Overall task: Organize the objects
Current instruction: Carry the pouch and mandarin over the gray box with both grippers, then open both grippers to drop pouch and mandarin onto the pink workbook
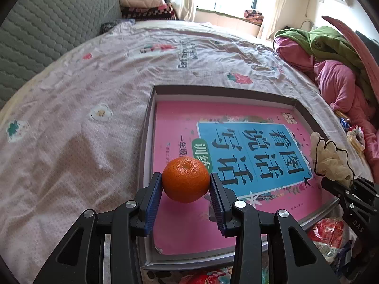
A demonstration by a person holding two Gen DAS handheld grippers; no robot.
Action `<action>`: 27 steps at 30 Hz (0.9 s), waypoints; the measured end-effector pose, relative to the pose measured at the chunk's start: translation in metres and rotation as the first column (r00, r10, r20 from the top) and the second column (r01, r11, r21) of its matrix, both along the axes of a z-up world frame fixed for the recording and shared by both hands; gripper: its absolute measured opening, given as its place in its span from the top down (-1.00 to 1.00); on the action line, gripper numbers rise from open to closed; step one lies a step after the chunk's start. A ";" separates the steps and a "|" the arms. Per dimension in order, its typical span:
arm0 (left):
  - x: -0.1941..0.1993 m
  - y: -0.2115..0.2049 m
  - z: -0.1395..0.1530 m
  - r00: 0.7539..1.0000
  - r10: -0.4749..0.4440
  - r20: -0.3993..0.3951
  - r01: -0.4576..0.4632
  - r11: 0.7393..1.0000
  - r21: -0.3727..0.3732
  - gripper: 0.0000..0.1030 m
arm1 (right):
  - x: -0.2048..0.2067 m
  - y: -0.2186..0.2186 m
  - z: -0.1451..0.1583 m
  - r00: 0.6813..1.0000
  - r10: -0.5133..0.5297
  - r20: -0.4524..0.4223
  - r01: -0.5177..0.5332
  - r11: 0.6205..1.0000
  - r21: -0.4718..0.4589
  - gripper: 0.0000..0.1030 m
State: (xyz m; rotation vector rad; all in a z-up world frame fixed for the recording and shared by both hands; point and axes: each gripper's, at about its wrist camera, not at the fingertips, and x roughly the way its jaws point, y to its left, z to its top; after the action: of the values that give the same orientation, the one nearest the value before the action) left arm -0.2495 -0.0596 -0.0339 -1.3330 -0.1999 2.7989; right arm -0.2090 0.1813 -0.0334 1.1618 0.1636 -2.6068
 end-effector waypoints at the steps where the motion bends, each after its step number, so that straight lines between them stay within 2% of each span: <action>1: -0.001 0.000 -0.001 1.000 -0.003 0.009 0.003 1.000 0.008 0.20 | 0.000 0.000 0.000 1.000 -0.003 0.003 0.003 1.000 -0.001 0.72; 4: 0.001 0.002 0.000 1.000 -0.002 0.005 0.002 1.000 0.007 0.14 | 0.000 0.003 0.000 1.000 -0.007 0.020 0.007 1.000 -0.022 0.57; 6: 0.002 0.001 0.002 1.000 -0.005 -0.009 0.005 1.000 0.018 0.04 | -0.001 0.005 0.001 1.000 -0.009 0.027 0.010 0.999 -0.035 0.37; 8: 0.004 0.000 0.004 1.000 -0.001 -0.012 0.001 1.000 0.024 0.02 | -0.001 0.007 0.001 0.999 -0.011 0.036 0.012 0.999 -0.048 0.26; 15: 0.012 -0.001 0.010 1.000 0.010 -0.019 -0.009 0.999 0.032 0.00 | 0.006 0.006 0.007 1.000 0.001 0.025 0.000 0.999 -0.045 0.12; 19: 0.018 0.000 0.013 1.000 0.015 -0.021 -0.014 0.999 0.041 -0.14 | 0.011 0.007 0.013 1.000 0.002 -0.005 -0.002 0.999 -0.046 0.04; 21: 0.023 0.001 0.015 0.999 0.016 -0.029 -0.015 0.999 0.039 -0.15 | 0.013 0.008 0.017 1.000 0.001 -0.021 -0.003 0.999 -0.054 0.00; 27: 0.037 0.004 0.020 0.998 0.029 -0.050 -0.028 0.999 0.025 -0.18 | 0.017 0.012 0.025 0.999 -0.005 -0.041 0.002 0.997 -0.075 -0.04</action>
State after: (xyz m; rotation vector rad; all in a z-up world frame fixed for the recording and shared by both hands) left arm -0.2129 -0.0554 -0.0141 -1.2629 -0.2528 2.8399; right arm -0.1924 0.1937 -0.0083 1.0847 0.0712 -2.6166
